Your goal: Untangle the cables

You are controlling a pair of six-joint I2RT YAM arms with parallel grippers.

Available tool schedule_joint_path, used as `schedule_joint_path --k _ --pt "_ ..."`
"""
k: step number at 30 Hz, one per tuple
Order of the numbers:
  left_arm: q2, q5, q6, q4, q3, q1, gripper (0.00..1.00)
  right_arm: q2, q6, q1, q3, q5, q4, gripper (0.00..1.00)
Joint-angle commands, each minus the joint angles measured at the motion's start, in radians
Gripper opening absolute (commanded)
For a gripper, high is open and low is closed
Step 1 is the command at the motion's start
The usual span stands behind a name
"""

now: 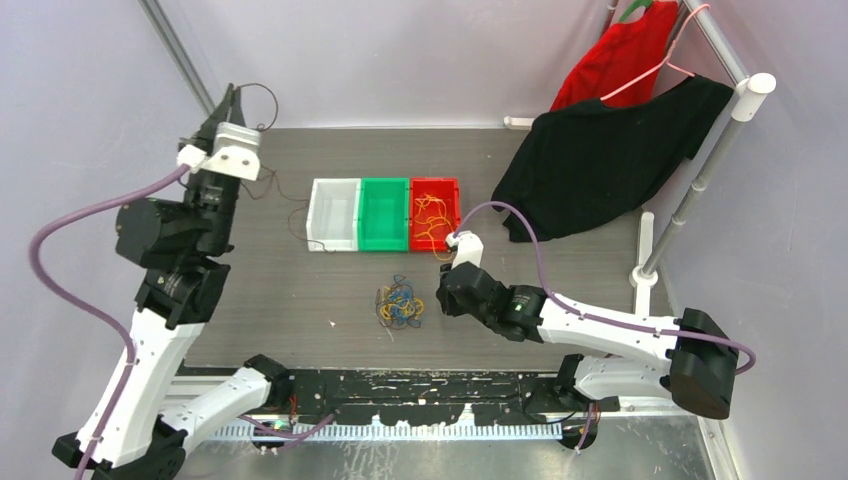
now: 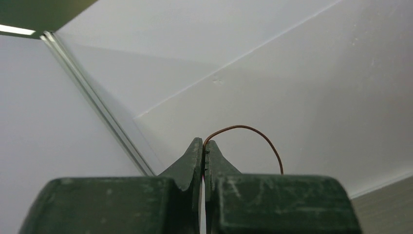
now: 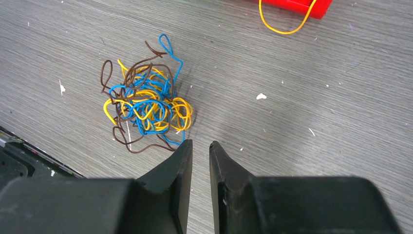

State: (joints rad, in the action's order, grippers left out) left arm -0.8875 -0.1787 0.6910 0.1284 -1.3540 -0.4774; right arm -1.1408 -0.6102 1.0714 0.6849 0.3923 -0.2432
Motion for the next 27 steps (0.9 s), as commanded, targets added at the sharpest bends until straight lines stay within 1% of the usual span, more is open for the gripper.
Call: schedule_joint_path --k 1,9,19,27 --pt "-0.011 0.032 -0.028 0.020 0.059 0.005 0.00 0.006 0.025 -0.002 0.046 0.006 0.052 0.26" --pt "-0.074 0.073 -0.059 0.075 0.147 0.012 0.00 0.025 0.024 -0.003 0.033 0.019 0.071 0.26" --pt "-0.224 0.178 -0.023 0.195 0.201 0.150 0.00 0.058 0.032 -0.004 0.013 0.068 0.057 0.26" --pt "-0.339 0.203 -0.045 0.221 0.206 0.209 0.00 0.074 0.019 -0.005 -0.007 0.084 0.065 0.25"
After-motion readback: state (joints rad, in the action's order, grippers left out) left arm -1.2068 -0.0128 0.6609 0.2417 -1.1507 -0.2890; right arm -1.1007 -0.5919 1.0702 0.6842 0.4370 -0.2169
